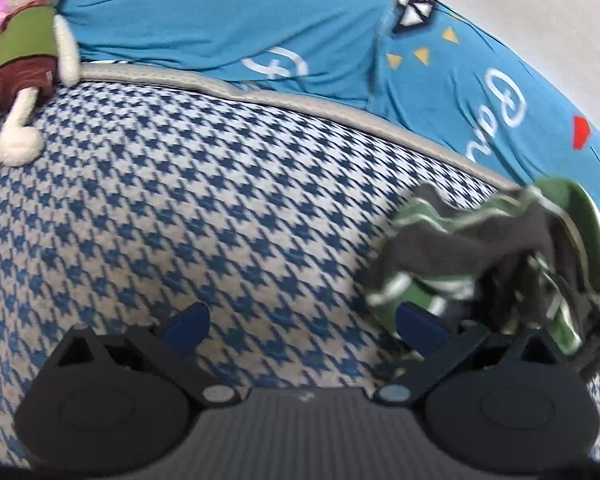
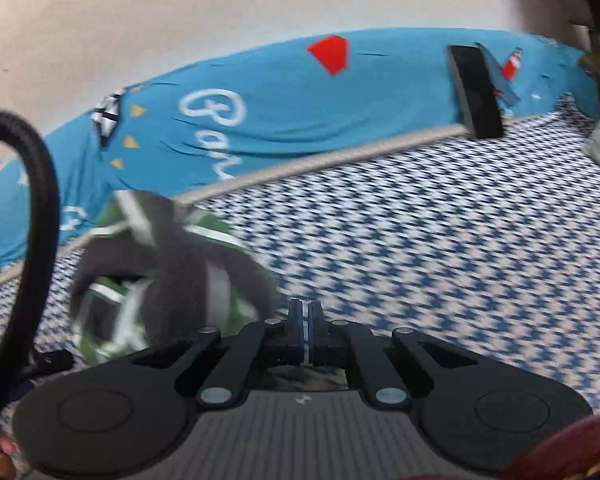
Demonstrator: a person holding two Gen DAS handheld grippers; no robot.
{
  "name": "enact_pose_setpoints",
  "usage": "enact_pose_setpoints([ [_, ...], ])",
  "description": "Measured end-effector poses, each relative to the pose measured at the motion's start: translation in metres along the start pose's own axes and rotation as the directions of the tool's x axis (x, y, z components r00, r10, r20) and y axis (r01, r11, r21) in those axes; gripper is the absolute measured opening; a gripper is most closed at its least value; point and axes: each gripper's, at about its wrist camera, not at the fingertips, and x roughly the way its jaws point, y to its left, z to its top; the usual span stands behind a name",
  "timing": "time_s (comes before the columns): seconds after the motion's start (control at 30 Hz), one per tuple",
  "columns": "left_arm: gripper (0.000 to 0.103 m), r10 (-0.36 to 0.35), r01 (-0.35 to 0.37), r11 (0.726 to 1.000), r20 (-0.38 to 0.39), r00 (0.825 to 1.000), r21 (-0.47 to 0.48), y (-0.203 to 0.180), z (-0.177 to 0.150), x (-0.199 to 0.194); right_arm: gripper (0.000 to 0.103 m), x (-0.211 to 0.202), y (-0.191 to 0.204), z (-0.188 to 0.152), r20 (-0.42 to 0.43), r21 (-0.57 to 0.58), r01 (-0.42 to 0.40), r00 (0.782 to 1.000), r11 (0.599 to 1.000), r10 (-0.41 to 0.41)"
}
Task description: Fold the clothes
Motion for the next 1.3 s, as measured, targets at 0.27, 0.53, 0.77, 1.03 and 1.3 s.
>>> enact_pose_setpoints([
  [0.27, 0.103, -0.049, 0.050, 0.996, -0.024, 0.999, 0.067, -0.025, -0.011, 0.008, 0.006, -0.019, -0.025, 0.004, 0.048, 0.002, -0.106, 0.993, 0.994, 0.105],
  [0.53, 0.103, -0.031, 0.034, 0.995, -0.035, 0.999, 0.097, -0.033, -0.020, 0.014, 0.048, -0.021, 0.006, 0.006, 0.075, -0.042, -0.278, 0.957, 0.960, 0.280],
  [0.77, 0.103, -0.022, 0.028, 0.992, -0.045, 0.999, 0.121, -0.038, -0.027, 0.016, 0.070, 0.001, 0.023, 0.008, 0.040, 0.003, -0.349, 0.936, 0.937, 0.349],
  [1.03, 0.103, -0.007, 0.014, 0.987, -0.045, 0.999, 0.158, -0.042, -0.029, 0.016, 0.067, 0.036, 0.039, 0.000, -0.042, 0.038, -0.336, 0.940, 0.941, 0.338],
  [1.3, 0.103, -0.036, 0.039, 0.995, -0.027, 0.999, 0.096, -0.030, -0.018, 0.008, 0.016, 0.022, 0.034, 0.001, -0.010, 0.005, -0.296, 0.955, 0.955, 0.296],
])
